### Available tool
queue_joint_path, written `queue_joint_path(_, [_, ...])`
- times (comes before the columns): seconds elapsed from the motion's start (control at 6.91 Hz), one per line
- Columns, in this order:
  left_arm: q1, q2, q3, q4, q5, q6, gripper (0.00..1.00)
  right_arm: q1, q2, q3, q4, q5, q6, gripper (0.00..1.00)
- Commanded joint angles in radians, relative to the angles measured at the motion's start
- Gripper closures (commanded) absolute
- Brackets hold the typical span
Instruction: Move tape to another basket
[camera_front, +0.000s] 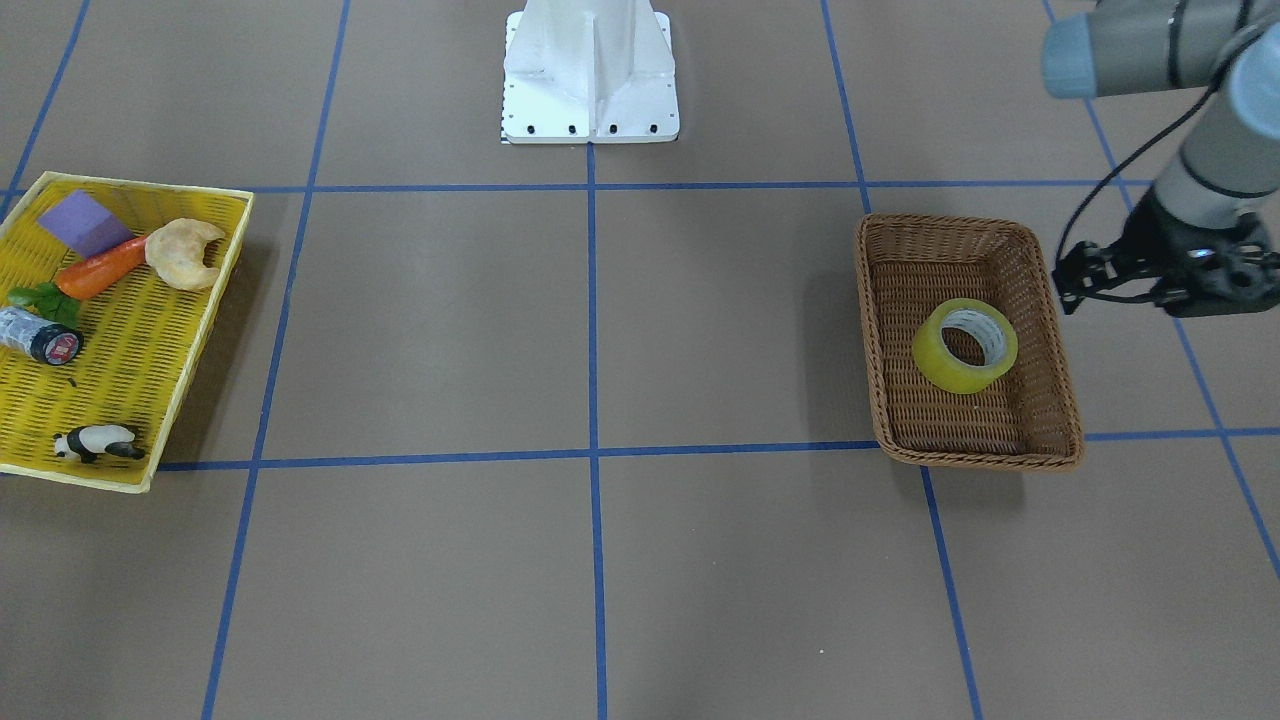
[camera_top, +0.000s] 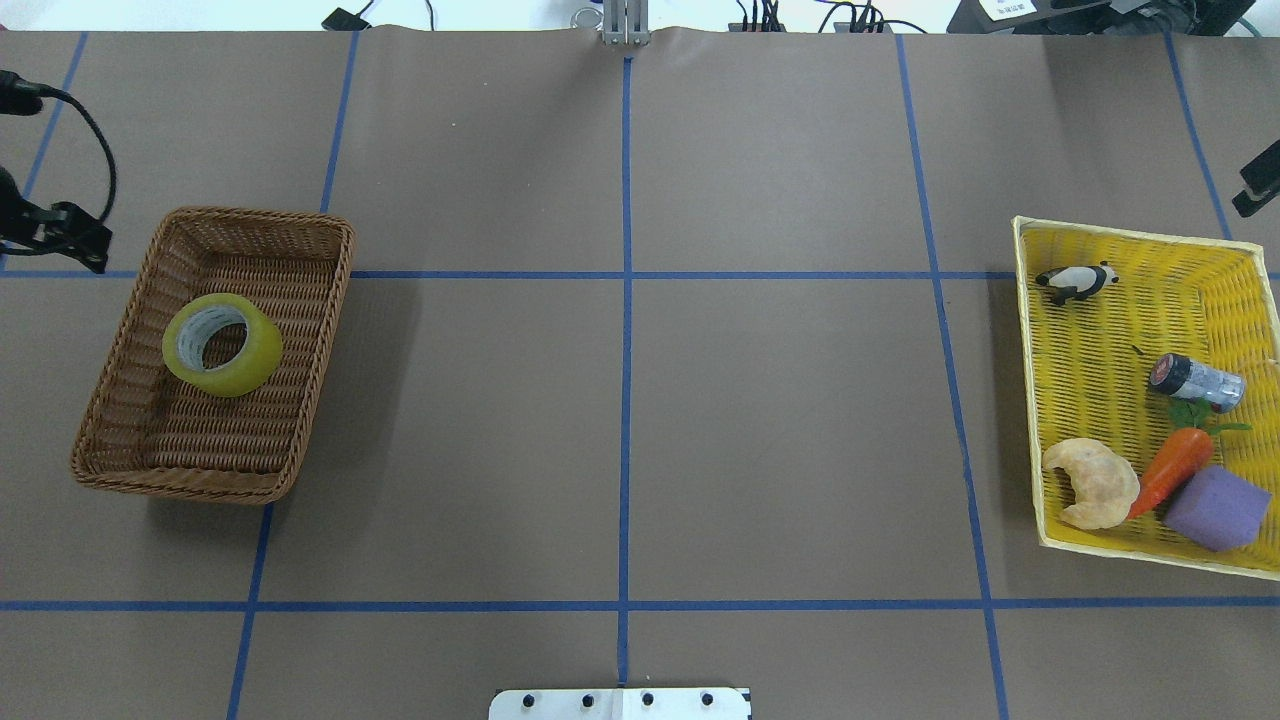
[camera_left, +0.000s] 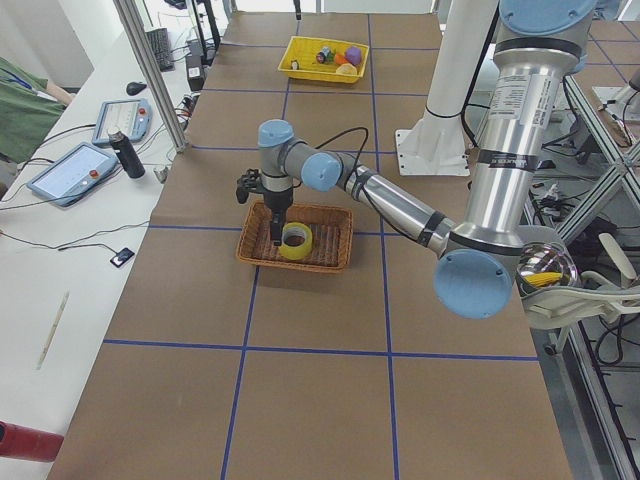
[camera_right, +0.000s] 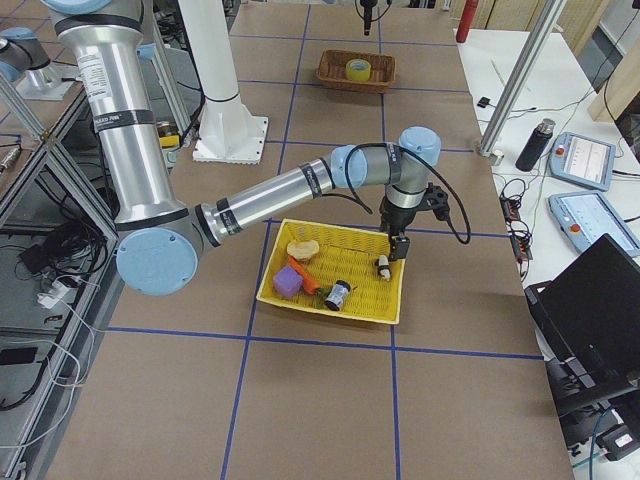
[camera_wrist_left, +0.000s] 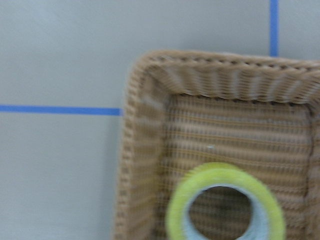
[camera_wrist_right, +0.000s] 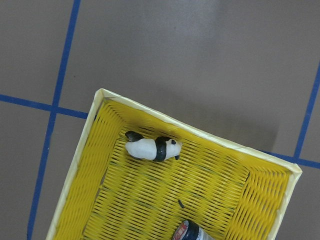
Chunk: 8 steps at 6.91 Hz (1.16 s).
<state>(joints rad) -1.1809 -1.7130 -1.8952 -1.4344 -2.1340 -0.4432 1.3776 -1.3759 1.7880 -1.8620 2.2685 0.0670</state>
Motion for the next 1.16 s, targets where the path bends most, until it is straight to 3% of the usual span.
queue_joint_path(0.0, [-0.252, 0.036, 0.158, 0.016, -0.124, 0.398, 0.01, 0.059, -0.063, -0.015, 0.030, 0.005, -0.006, 0.00])
queue_joint_path(0.29, [-0.417, 0.021, 0.365, 0.006, -0.124, 0.648, 0.01, 0.110, -0.144, -0.019, 0.038, 0.003, -0.143, 0.00])
queue_joint_path(0.43, [-0.471, 0.024, 0.421, -0.032, -0.119, 0.670, 0.01, 0.133, -0.167, -0.031, 0.038, 0.009, -0.148, 0.00])
queue_joint_path(1.01, [-0.506, 0.061, 0.308, -0.047, -0.162, 0.656, 0.01, 0.155, -0.255, -0.054, 0.040, 0.019, -0.150, 0.00])
